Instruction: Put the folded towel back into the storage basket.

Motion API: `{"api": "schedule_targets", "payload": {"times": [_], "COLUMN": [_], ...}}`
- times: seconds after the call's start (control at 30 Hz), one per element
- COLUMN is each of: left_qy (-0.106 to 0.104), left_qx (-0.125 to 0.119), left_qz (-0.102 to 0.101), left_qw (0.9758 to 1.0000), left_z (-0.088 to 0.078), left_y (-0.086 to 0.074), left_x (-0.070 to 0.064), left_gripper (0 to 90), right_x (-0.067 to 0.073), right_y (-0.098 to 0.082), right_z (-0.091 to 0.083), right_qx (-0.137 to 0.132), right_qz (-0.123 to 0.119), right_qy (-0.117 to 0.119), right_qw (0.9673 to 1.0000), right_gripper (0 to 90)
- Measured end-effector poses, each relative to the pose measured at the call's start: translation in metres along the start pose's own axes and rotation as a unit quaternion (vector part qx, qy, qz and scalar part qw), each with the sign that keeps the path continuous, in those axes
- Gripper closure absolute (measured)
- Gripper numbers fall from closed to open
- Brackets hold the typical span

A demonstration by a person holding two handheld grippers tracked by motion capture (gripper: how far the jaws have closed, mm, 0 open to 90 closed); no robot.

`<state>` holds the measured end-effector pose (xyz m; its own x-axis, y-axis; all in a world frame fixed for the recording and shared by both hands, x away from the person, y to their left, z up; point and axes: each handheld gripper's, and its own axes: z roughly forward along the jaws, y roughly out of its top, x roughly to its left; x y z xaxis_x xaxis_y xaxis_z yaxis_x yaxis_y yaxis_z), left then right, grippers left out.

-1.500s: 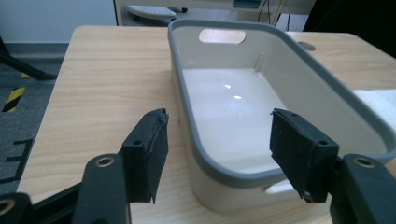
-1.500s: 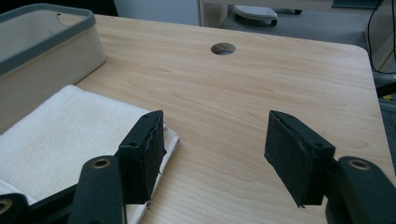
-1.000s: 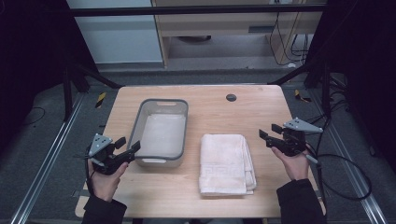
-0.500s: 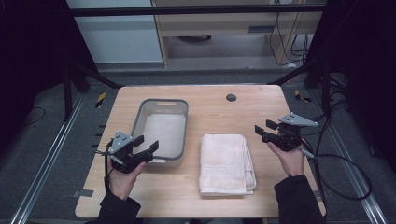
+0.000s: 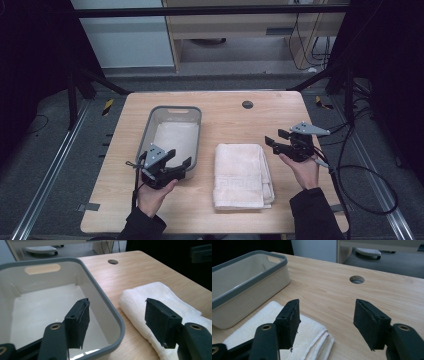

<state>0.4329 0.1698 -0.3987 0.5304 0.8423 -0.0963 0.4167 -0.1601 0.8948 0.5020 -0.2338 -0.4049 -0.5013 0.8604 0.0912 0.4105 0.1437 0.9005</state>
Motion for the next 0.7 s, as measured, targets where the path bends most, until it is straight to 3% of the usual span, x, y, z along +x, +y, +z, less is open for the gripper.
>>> {"api": "schedule_targets", "payload": {"times": [0.7], "left_qy": [-0.043], "left_qx": [0.036], "left_qz": [0.026], "left_qw": [0.9981], "left_z": [0.022], "left_y": [-0.02], "left_x": [-0.038], "left_gripper": [34.7], "right_x": [0.004], "right_y": [-0.009], "right_z": [0.019], "right_qx": [0.021], "right_qz": [0.006], "right_qy": [0.007], "right_qw": [0.9997], "right_gripper": [23.6]}}
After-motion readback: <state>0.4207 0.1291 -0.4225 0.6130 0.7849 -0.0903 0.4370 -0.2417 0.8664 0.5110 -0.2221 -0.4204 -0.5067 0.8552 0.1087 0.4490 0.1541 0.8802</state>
